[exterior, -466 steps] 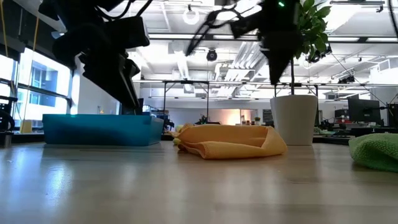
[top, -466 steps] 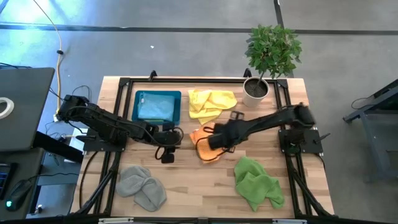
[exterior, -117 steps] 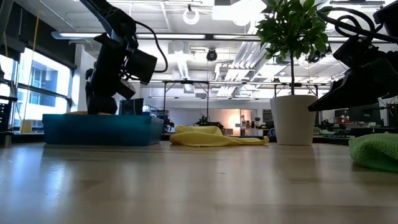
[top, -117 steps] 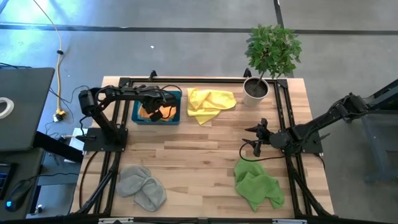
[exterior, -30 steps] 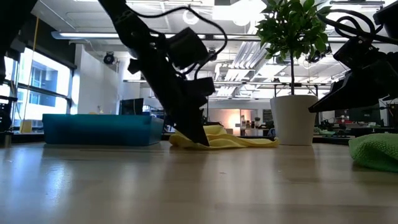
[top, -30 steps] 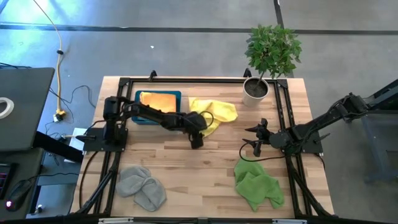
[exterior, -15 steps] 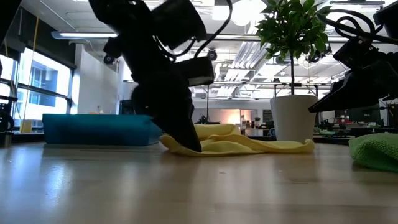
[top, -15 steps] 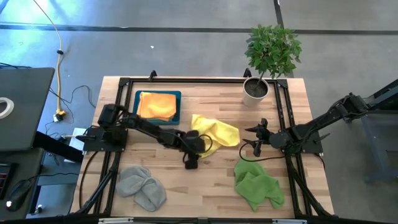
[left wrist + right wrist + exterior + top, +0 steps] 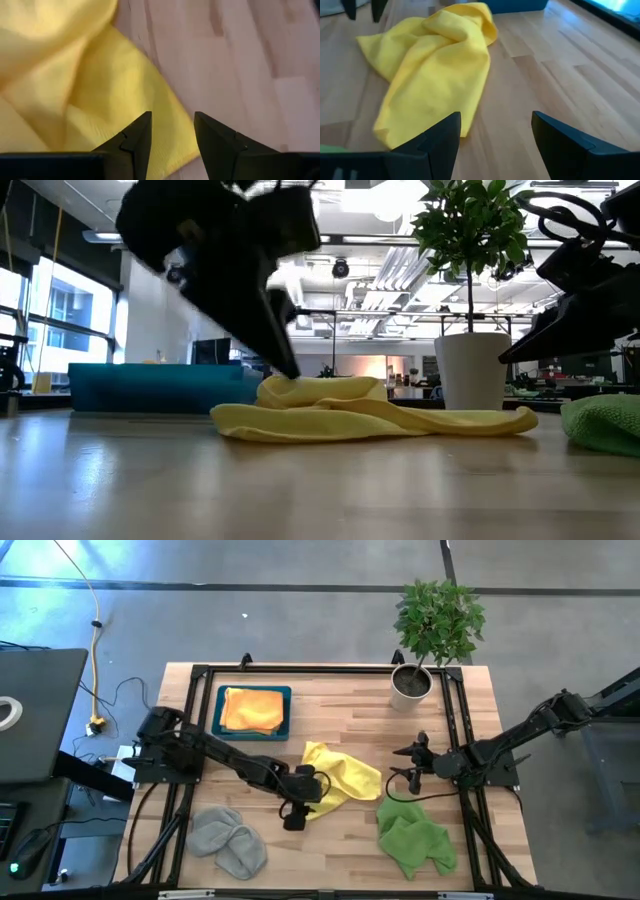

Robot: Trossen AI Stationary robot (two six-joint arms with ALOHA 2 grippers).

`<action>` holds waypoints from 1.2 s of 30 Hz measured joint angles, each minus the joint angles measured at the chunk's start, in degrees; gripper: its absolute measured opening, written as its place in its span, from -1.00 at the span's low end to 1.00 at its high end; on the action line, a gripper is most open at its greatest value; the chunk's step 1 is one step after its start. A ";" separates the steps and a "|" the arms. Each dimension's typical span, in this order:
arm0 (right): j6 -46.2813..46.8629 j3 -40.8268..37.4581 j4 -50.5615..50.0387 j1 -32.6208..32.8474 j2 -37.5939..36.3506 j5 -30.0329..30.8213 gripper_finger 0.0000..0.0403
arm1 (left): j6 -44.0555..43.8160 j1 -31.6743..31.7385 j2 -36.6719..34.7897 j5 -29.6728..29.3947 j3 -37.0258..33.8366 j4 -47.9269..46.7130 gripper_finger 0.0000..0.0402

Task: Fold microfiber towels
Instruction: Fold the yellow microfiber cloth

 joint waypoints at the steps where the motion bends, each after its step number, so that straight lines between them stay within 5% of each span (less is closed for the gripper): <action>1: 0.00 0.00 0.00 -0.01 0.01 -0.76 0.17 | 0.02 -0.20 -0.53 -0.19 0.05 0.10 -0.31; 14: 0.68 0.00 1.08 0.00 0.02 -1.48 0.17 | 0.69 -0.60 0.06 -0.30 0.05 -0.50 -0.31; 20: 15.88 0.00 6.61 0.01 0.02 -2.95 0.17 | 0.69 0.43 0.06 -0.30 0.09 -0.69 -0.31; 28: 19.57 0.00 22.37 -0.02 0.02 9.47 0.17 | -0.29 1.40 3.44 -0.82 -1.13 -1.20 -0.31; 36: 7.91 0.00 24.93 -0.02 0.08 15.15 0.17 | -1.28 0.66 4.60 -1.05 -1.39 -1.39 -0.31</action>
